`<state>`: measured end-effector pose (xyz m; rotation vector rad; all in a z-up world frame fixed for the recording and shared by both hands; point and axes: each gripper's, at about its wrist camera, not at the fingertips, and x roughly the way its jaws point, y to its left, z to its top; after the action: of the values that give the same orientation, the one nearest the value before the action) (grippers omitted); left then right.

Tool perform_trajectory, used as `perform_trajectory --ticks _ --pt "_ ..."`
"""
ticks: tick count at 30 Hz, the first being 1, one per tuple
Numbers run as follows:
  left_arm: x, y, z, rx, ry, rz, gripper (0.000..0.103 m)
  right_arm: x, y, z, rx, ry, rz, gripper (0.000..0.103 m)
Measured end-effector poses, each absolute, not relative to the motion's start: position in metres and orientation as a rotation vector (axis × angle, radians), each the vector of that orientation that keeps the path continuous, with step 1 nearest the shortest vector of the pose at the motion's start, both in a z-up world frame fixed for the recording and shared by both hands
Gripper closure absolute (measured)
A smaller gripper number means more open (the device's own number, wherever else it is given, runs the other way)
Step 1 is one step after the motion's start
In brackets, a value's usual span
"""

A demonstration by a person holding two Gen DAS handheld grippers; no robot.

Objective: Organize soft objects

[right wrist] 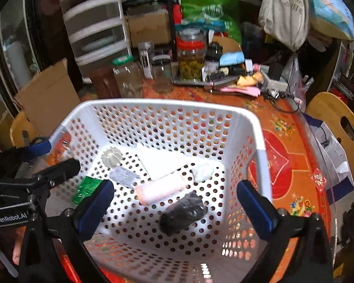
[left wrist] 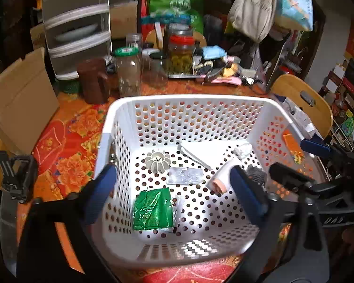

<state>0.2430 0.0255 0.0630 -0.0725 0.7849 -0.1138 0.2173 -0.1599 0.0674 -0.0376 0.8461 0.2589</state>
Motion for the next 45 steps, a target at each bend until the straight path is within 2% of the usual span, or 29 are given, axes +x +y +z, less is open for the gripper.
perform_trajectory --ticks 10,16,24,31,45 --pt "0.130 0.037 0.087 0.002 0.628 -0.067 0.000 0.082 -0.195 0.101 0.012 0.582 0.182 0.000" --pt "0.047 0.036 0.107 0.017 0.564 -0.037 0.000 0.004 -0.206 0.114 0.018 0.558 0.161 0.000" --pt "-0.030 0.013 0.112 0.009 0.583 -0.054 0.000 -0.052 -0.195 0.121 -0.017 0.540 0.181 0.000" --pt "-0.039 0.001 0.110 0.004 0.587 -0.050 0.000 -0.047 -0.195 0.113 0.000 0.565 0.195 0.000" --pt "-0.006 0.004 0.099 -0.005 0.630 -0.055 0.000 -0.031 -0.190 0.105 0.005 0.589 0.213 0.000"
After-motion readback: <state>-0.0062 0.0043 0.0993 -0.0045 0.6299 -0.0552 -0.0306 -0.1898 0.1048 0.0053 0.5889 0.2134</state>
